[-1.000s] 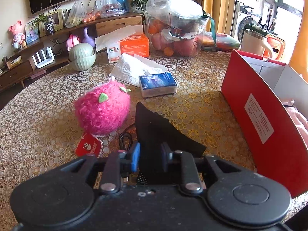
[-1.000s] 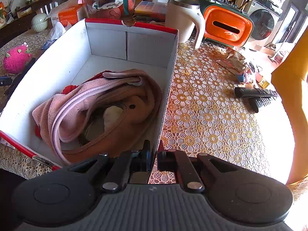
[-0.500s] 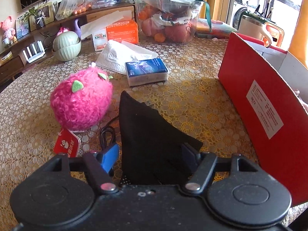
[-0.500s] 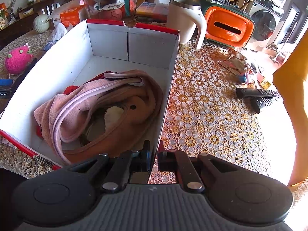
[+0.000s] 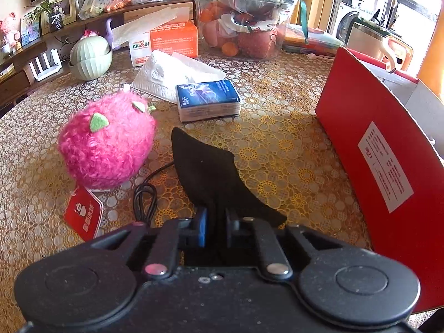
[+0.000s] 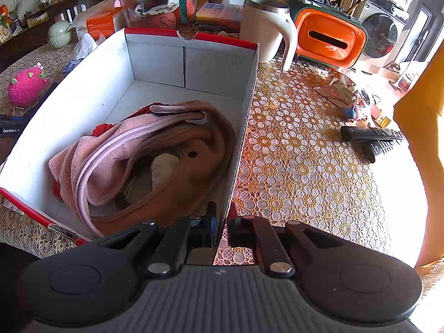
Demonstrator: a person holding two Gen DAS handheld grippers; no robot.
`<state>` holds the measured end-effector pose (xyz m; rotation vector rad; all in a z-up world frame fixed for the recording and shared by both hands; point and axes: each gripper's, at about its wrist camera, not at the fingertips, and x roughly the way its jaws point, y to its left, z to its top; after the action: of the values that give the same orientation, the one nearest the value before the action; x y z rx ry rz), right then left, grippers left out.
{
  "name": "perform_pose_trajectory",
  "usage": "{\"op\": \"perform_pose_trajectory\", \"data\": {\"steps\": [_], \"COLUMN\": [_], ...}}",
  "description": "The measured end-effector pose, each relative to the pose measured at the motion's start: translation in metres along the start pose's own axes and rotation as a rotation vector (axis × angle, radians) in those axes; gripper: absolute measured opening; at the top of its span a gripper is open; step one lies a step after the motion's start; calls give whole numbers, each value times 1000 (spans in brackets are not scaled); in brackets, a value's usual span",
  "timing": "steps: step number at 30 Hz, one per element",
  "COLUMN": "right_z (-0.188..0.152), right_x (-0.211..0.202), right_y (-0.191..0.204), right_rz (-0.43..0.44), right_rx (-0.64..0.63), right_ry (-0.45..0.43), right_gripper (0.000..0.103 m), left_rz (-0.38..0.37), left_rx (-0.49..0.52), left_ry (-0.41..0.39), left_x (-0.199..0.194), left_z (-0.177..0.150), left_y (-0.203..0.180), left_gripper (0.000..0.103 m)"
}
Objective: Organize objects
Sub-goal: 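Lift the black glove with the left gripper and carry it over the shoebox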
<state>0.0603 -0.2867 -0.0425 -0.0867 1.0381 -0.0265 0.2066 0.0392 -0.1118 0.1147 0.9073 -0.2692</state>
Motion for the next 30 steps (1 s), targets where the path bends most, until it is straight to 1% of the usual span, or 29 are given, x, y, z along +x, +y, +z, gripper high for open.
{"op": "perform_pose_trajectory", "data": {"steps": [4,10,17,23,30], "right_z": [0,0,-1,-2,-2], "right_x": [0,1,5,5,5], "right_y": [0,-2,-4,-4,-4], "right_rz": [0,0,10,7,11], "right_rx": [2,12,39,35,35], "right_ry": [0,-3,7,1,-5], "right_gripper": [7,7,7,6,6], "left_rz": [-12,-37,-87,-150,-225], "left_rx": [4,30,66,144,246], "left_ry": [-26,-63,-108,-147,-164], "left_x": [-15,-56,-103,-130,-138], "left_z": [4,12,25,37,45], "left_y": [-4,-16,-42,-81,-137], "left_gripper": [10,10,10,10,10]}}
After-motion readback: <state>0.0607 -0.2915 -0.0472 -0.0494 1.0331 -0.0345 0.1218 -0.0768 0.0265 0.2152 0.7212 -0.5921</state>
